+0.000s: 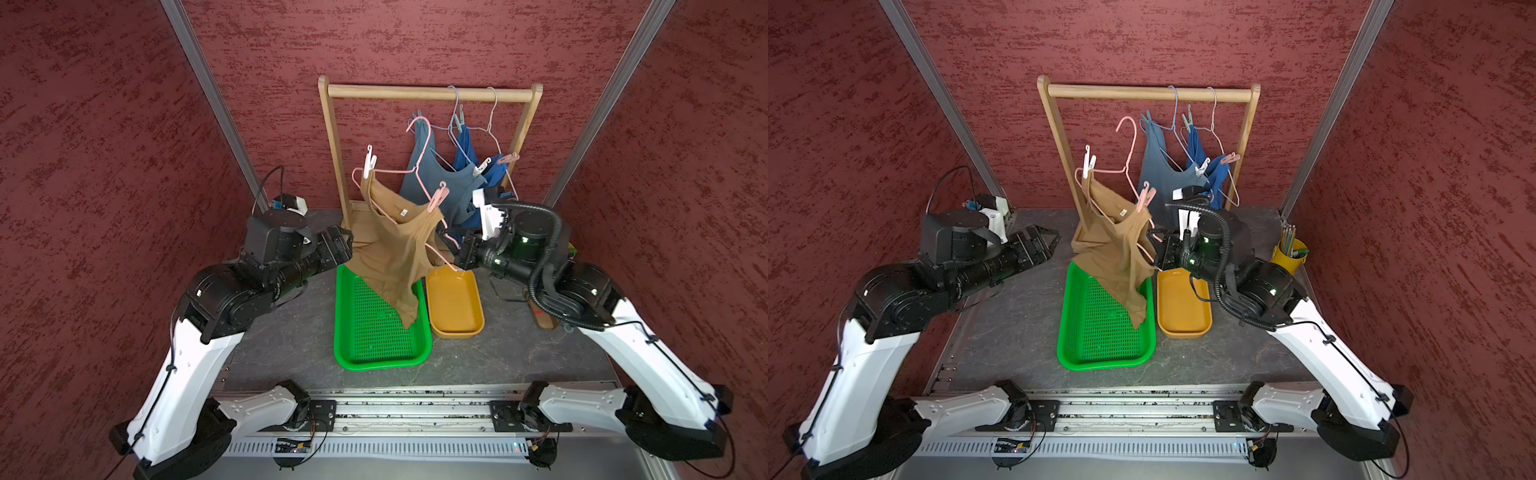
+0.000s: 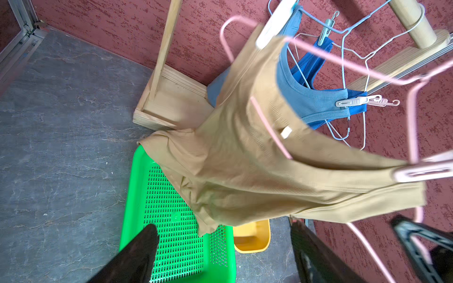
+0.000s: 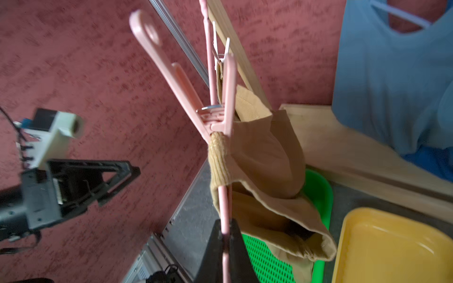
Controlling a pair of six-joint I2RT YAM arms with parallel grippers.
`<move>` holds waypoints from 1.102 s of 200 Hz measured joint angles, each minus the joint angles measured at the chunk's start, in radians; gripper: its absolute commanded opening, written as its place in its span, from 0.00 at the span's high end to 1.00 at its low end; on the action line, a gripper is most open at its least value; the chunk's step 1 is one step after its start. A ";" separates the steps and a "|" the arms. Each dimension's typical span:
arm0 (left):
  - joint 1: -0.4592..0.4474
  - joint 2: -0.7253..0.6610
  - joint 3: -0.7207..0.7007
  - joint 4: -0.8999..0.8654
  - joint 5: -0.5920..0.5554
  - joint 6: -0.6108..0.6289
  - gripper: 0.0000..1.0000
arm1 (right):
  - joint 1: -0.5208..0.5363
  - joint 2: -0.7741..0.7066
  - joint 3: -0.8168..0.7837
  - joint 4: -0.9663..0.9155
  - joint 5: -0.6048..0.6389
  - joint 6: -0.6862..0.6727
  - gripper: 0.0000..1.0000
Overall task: Remove the clothespins securing tank tops to the hanger
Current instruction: Place the tank top in the basket.
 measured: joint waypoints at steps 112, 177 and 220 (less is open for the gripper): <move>-0.089 0.310 0.191 0.135 -0.035 0.106 0.13 | 0.131 -0.015 -0.207 0.132 -0.034 0.097 1.00; 0.047 0.428 0.249 0.209 0.087 0.153 0.54 | 0.148 -0.003 -0.262 0.148 -0.075 0.097 1.00; 0.055 0.468 0.293 0.206 0.138 0.195 0.73 | 0.151 0.000 -0.266 0.148 -0.091 0.097 1.00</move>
